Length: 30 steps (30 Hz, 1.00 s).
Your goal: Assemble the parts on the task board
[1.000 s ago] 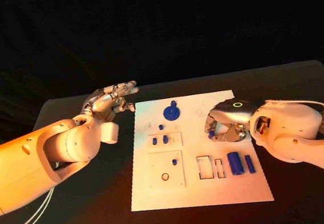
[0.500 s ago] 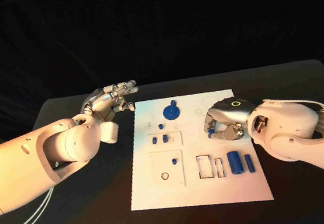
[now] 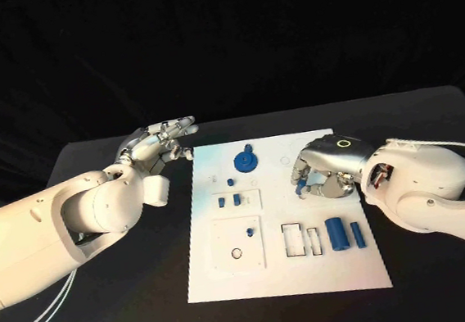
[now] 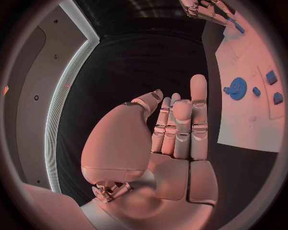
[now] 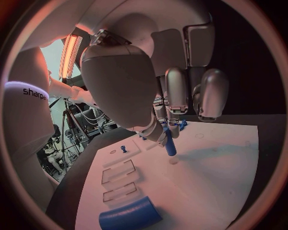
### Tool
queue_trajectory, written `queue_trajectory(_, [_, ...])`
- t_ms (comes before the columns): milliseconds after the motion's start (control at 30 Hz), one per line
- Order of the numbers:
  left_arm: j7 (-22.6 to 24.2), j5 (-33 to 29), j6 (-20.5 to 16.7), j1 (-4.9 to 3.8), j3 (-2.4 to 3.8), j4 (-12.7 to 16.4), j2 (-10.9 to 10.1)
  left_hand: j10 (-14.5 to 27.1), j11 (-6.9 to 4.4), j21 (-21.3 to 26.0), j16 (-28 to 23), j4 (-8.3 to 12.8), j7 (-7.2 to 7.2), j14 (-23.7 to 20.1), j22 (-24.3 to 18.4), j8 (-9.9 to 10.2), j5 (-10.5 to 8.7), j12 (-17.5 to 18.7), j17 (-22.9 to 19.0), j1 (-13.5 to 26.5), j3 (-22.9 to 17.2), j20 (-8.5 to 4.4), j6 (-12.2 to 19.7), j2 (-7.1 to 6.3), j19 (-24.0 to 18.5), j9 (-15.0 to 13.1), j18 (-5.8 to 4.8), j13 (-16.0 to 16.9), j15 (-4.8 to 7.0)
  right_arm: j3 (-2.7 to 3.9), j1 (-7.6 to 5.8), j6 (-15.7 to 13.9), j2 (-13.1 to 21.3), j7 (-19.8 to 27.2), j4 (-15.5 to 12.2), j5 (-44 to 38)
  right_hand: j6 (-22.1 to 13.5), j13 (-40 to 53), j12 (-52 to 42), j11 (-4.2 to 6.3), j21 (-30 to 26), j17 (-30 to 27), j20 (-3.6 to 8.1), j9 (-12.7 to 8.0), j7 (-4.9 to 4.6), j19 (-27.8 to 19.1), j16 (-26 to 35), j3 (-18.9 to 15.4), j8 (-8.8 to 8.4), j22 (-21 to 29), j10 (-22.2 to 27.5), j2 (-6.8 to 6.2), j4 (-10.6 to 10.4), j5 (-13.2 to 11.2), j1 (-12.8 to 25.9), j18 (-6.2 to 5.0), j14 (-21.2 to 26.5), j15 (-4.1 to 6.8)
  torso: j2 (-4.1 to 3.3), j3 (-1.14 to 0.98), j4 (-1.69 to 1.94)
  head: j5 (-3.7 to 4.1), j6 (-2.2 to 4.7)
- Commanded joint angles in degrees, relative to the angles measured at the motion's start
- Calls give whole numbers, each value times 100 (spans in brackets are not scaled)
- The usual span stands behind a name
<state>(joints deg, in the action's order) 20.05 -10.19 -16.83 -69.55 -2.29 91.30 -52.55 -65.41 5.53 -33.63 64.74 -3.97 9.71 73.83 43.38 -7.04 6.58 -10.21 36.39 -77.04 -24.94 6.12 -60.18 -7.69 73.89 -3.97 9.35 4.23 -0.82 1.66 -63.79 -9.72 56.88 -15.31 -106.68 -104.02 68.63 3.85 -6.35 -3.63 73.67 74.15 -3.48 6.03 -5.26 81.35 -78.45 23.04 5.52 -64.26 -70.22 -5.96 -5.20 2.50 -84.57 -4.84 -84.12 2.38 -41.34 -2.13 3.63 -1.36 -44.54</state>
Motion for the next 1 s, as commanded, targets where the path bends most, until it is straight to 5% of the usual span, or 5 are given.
queue_trajectory(33, [23, -19, 109, 0, 2, -3, 13, 30, 11, 38, -30, 3, 11, -44, -6, -20, -5, -29, -6, 44, 31, 13, 19, -4, -11, 6, 105, -6, 13, 15, -34, -253, 28, 51, -120, 137, 18, -1, 1, 141, 37, 5, -3, 9, -38, 17, -30, 26, -3, -12, -189, 111, 3, 40, -62, -22, -320, 2, -2, 0, 3, -3, 6])
queue_trajectory(233, [23, -19, 115, 3, 2, -6, 27, 35, 10, 43, -25, 12, 10, -46, -10, -22, -4, -37, -9, 28, 39, 12, 22, 3, -8, 6, 107, -6, 16, 25, -26, -377, -171, 202, -271, 312, 7, -4, 41, 126, 44, 18, -12, 14, -57, 20, -42, 66, -22, -23, -188, 87, 36, 46, -64, -20, -321, -12, -3, 3, -6, -33, 6])
queue_trajectory(500, [23, -19, 132, 9, 2, -11, 58, 35, 10, 43, -25, 12, 10, -46, -10, -22, -4, -37, -9, 28, 39, 12, 22, 3, -8, 6, 107, -6, 16, 24, 255, -444, -740, 436, -462, 451, -12, -6, 89, 103, 43, 21, -21, 19, -87, 17, -48, 117, -49, -20, -184, 67, 81, 61, -65, -22, -321, -30, -11, 1, 17, -108, -32])
queue_trajectory(667, [23, -19, 133, 11, 2, -3, 63, 35, 10, 43, -25, 12, 10, -46, -10, -22, -4, -37, -9, 28, 39, 12, 22, 3, -8, 6, 107, -6, 16, -15, 391, -297, -1075, 525, -344, 494, -22, -6, 111, 92, 37, 9, -26, 20, -99, 13, -41, 130, -62, -10, -177, 58, 93, 63, -53, -24, -318, -38, -11, 23, 19, -149, -58])
queue_trajectory(1000, [21, -18, 135, 11, 2, 16, 59, 35, 10, 43, -25, 12, 10, -46, -10, -22, -4, -37, -9, 28, 39, 12, 22, 3, -8, 6, 107, -6, 16, -105, 592, -36, -1433, 599, 22, 521, -49, -9, 158, 72, 31, 8, -38, 21, -117, 6, -44, 157, -93, 1, -154, 61, 107, 61, -18, -26, -317, -56, -13, 5, 5, -213, -104])
